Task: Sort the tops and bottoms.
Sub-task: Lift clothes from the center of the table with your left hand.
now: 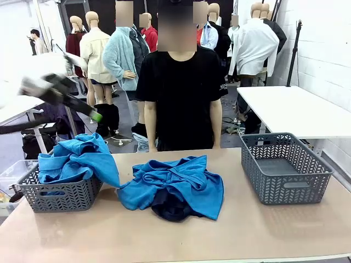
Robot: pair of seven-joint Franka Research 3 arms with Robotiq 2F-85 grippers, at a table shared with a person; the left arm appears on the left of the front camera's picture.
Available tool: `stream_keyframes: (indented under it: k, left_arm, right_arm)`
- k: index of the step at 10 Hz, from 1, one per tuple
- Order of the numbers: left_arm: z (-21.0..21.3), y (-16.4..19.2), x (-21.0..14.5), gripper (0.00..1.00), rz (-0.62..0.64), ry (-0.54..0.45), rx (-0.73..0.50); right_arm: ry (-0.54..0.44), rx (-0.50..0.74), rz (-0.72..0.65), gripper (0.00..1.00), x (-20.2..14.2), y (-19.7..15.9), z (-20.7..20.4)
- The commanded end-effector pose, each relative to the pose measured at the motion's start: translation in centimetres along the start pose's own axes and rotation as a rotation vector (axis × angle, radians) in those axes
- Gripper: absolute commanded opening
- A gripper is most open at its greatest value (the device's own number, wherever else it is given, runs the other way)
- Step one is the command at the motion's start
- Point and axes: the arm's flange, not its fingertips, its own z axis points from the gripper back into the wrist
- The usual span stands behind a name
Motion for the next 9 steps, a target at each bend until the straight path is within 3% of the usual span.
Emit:
stream_keyframes:
  k: [1, 4, 5, 9]
  left_arm:
    - [-6.1, -3.2, 3.4, 1.0, -0.145, 0.092, 0.052]
    - [-12.6, -6.9, 3.0, 1.0, -0.205, 0.185, 0.077]
    - [-11.2, -7.6, 2.3, 1.0, -0.199, 0.142, -0.002]
    - [-12.3, -7.8, 2.7, 1.0, -0.201, 0.157, 0.016]
  right_arm:
    - [0.002, -0.005, -0.025, 1.0, -1.1, 0.4, 0.1]
    - [0.002, -0.005, -0.025, 1.0, -1.1, 0.4, 0.1]
    - [0.002, -0.005, -0.025, 1.0, -1.1, 0.4, 0.1]
    - [0.002, -0.005, -0.025, 1.0, -1.1, 0.4, 0.1]
